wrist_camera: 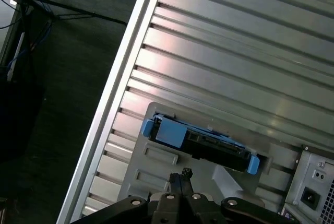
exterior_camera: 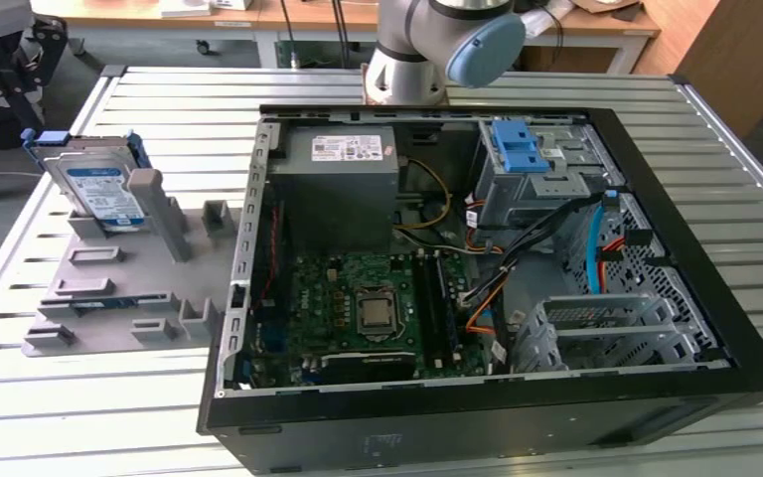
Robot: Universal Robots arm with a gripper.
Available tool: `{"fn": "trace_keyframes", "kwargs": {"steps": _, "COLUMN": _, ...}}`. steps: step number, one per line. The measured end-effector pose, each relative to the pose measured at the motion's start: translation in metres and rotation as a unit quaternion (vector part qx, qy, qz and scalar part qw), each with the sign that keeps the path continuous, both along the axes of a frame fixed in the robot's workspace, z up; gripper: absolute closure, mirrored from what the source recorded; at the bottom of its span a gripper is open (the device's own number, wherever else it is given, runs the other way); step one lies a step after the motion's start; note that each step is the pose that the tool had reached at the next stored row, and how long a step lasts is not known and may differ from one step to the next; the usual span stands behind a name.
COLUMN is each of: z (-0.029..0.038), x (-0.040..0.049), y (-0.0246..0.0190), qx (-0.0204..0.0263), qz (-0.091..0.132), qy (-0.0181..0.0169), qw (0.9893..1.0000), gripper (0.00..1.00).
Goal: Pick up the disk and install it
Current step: 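Pick up the disk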
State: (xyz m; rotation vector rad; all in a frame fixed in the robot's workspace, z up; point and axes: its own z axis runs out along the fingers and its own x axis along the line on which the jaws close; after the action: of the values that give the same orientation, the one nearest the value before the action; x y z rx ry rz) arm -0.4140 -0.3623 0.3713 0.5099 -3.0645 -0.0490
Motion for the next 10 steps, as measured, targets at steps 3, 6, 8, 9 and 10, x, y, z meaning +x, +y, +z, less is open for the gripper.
{"fn": "trace_keyframes", "kwargs": {"steps": 3, "z": 0.0, "x": 0.0, "y": 0.0, "qx": 0.0, "qz": 0.007, "qy": -0.0002, "qw": 1.0, "gripper": 0.89}}
{"fn": "trace_keyframes", "kwargs": {"steps": 6, "z": 0.0, "x": 0.0, "y": 0.0, "qx": 0.0, "qz": 0.015, "qy": -0.0004, "qw": 0.9999, "gripper": 0.89}}
{"fn": "trace_keyframes", "kwargs": {"steps": 8, "z": 0.0, "x": 0.0, "y": 0.0, "qx": 0.0, "qz": 0.02, "qy": -0.0006, "qw": 0.9998, "gripper": 0.89}}
{"fn": "trace_keyframes", "kwargs": {"steps": 9, "z": 0.0, "x": 0.0, "y": 0.0, "qx": 0.0, "qz": 0.022, "qy": -0.0007, "qw": 0.9998, "gripper": 0.89}}
{"fn": "trace_keyframes", "kwargs": {"steps": 10, "z": 0.0, "x": 0.0, "y": 0.0, "qx": 0.0, "qz": 0.025, "qy": -0.0008, "qw": 0.9997, "gripper": 0.89}}
